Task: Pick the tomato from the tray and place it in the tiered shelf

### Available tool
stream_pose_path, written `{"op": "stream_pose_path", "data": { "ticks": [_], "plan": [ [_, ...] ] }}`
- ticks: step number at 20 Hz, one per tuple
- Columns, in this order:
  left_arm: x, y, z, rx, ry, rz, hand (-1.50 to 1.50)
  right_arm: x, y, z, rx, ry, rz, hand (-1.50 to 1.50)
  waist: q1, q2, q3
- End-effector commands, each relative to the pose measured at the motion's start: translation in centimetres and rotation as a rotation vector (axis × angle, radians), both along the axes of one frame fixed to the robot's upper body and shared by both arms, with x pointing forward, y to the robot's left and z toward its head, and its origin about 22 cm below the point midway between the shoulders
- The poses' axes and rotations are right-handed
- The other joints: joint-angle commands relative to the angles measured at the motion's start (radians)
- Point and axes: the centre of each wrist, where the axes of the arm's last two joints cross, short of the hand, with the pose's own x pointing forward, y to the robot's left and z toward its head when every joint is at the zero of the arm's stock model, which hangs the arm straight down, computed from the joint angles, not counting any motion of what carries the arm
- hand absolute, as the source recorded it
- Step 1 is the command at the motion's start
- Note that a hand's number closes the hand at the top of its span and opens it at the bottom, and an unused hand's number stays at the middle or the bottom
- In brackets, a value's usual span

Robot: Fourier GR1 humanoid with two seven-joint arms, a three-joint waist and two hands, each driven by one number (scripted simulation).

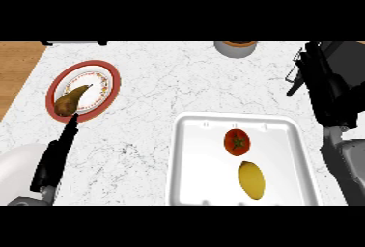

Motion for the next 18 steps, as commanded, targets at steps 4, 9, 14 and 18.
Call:
{"op": "stream_pose_path", "data": {
  "ticks": [4, 9, 14, 18],
  "plan": [
    [2.8, -3.2, 4.1, -0.083, -0.192, -0.135, 0.00, -3.0, 0.7, -1.4, 0.012, -0.112, -0.137, -1.50, -0.038, 0.001, -0.021],
    [3.0, -4.6, 4.0, -0.130, -0.229, -0.147, 0.00, -4.9, -5.8, -5.3, -0.231, -0.004, -0.420, 1.50, -0.114, 0.030, -0.047],
    [2.7, -7.0, 3.3, -0.205, -0.233, -0.221, 0.00, -7.4, -1.7, -11.6, -0.161, -0.150, -0.849, -1.50, -0.051, 0.012, -0.019],
    [3.7, -6.1, 3.9, -0.215, -0.228, -0.222, 0.00, -10.4, 0.6, -12.8, -0.027, -0.340, -0.856, -1.50, -0.042, 0.006, -0.018]
  ]
}}
